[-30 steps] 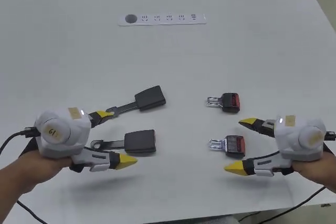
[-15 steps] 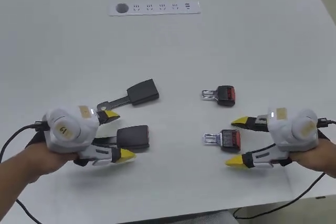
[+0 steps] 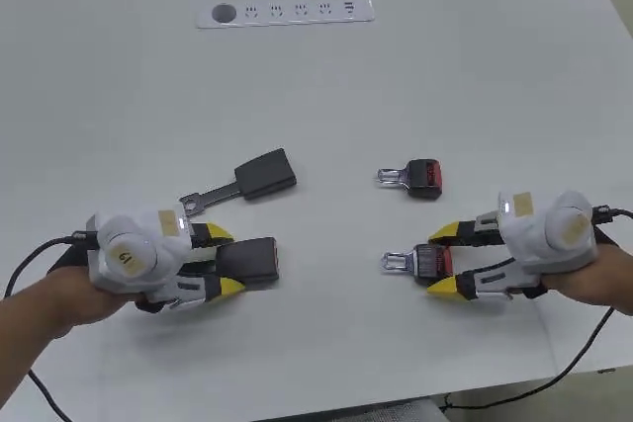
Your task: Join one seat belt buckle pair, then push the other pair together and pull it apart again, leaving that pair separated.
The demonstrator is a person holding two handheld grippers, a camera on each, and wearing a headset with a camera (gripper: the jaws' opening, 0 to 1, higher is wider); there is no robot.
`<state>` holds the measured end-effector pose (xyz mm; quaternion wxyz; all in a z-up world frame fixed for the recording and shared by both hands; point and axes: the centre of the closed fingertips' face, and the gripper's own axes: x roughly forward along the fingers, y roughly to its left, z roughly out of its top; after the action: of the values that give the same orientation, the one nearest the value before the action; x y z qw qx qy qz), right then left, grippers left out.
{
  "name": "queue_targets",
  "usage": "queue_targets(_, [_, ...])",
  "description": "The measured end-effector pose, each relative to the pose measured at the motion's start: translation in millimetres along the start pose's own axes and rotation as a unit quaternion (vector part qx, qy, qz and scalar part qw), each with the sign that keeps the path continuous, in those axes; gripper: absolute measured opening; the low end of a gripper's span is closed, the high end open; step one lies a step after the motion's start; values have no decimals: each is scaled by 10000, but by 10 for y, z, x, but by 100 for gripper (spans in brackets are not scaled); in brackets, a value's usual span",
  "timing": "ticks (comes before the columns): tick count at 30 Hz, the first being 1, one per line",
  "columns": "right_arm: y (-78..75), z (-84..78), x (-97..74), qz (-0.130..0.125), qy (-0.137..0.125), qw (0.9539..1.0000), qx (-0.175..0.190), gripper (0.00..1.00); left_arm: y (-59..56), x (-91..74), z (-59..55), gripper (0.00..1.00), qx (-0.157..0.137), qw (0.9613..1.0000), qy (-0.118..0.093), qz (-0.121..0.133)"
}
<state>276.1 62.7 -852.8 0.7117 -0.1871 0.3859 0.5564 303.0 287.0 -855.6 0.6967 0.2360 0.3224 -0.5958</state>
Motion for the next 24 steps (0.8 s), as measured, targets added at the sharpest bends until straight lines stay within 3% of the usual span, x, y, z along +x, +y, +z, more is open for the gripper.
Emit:
queue_targets(7, [-27, -25, -4, 40, 19, 9996, -292, 36, -26, 20, 1, 34, 446, 9987, 164, -176])
queue_targets(24, [10, 51, 57, 202, -94, 9988, -446, 35, -15, 26, -24, 34, 475, 9983, 268, -193])
